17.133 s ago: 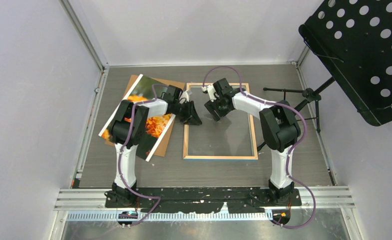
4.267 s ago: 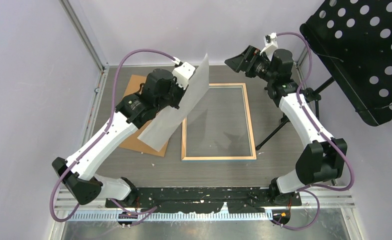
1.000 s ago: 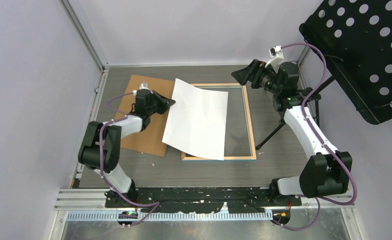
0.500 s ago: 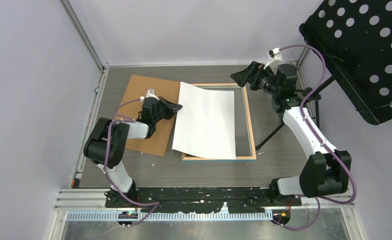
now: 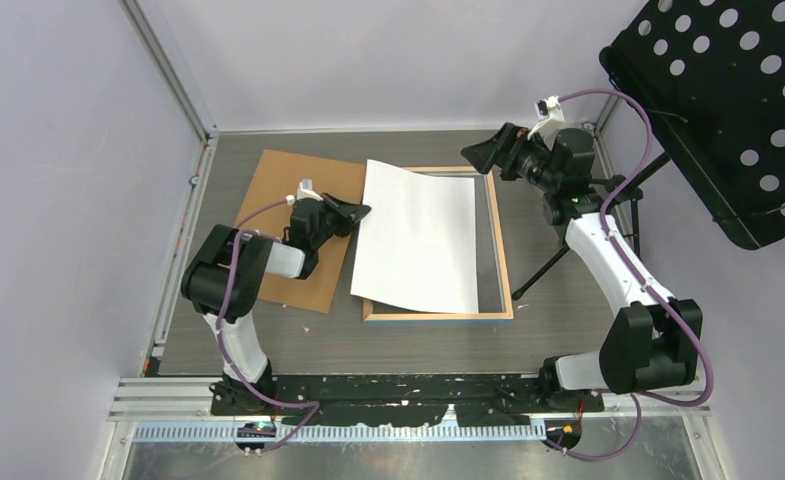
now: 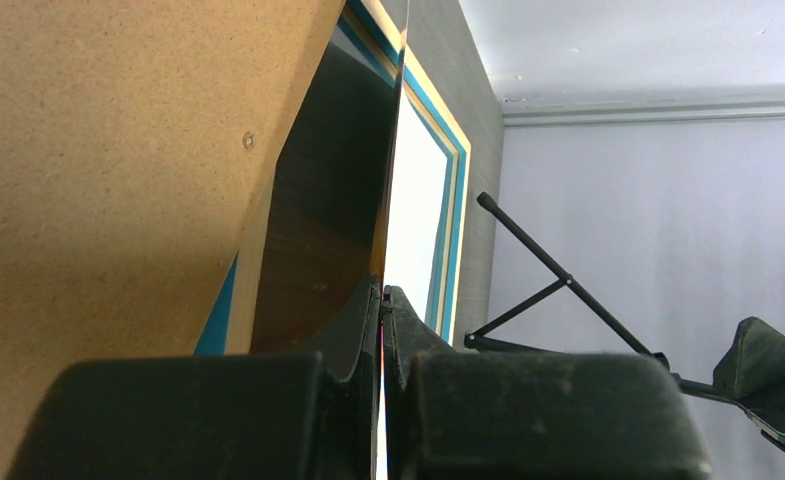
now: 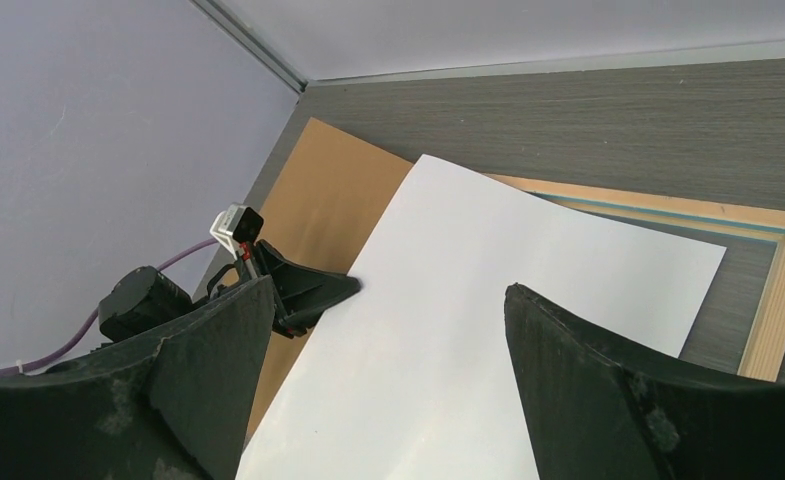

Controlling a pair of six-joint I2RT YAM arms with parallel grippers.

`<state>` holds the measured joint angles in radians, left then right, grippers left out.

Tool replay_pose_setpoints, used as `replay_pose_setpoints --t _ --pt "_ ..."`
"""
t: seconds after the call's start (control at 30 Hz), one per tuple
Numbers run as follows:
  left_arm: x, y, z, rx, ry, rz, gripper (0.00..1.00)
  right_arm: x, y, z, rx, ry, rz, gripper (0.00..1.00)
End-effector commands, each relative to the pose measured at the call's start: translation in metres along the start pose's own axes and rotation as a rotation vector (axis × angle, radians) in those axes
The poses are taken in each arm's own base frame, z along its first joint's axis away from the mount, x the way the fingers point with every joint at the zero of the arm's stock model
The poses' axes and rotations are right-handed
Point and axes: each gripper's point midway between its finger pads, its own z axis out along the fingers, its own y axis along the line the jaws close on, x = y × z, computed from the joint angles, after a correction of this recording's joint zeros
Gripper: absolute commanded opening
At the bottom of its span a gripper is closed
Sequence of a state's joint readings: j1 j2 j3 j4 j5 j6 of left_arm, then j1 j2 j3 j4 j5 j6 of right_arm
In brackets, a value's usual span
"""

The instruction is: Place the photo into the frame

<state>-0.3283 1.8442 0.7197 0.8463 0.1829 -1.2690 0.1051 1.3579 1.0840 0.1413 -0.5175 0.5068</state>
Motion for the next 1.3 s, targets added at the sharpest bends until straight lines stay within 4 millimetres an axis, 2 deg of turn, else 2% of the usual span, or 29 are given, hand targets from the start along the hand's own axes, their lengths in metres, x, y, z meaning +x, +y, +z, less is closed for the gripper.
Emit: replay_pose_setpoints --t 0.0,0.2,0.4,0.53,0.87,1.27 --pt "-0.011 -0.027 0.010 0.105 -0.054 0.007 0.00 -0.009 0.004 0.006 -0.018 -0.030 -0.014 0.91" --pt "-0.008 -0.031 0.016 0.149 -0.057 0.020 0.00 -0.005 0.001 0.009 -0.014 -0.016 -0.012 0.91" --pt "0.012 -0.017 0.015 0.131 -0.027 0.040 0.00 0.000 -0.005 0.011 -0.002 -0.006 -0.013 0.91" --pt "0.022 -0.016 0.015 0.135 -0.003 0.061 0.00 0.000 -0.004 0.010 -0.001 -0.009 -0.020 0.91" --pt "0.022 -0.018 0.012 0.139 -0.003 0.102 0.00 0.001 -0.004 0.010 -0.003 -0.007 -0.019 0.91" --pt "0.023 0.011 -0.004 -0.001 -0.014 0.109 0.00 0.002 -0.004 0.010 -0.004 -0.009 -0.023 0.91"
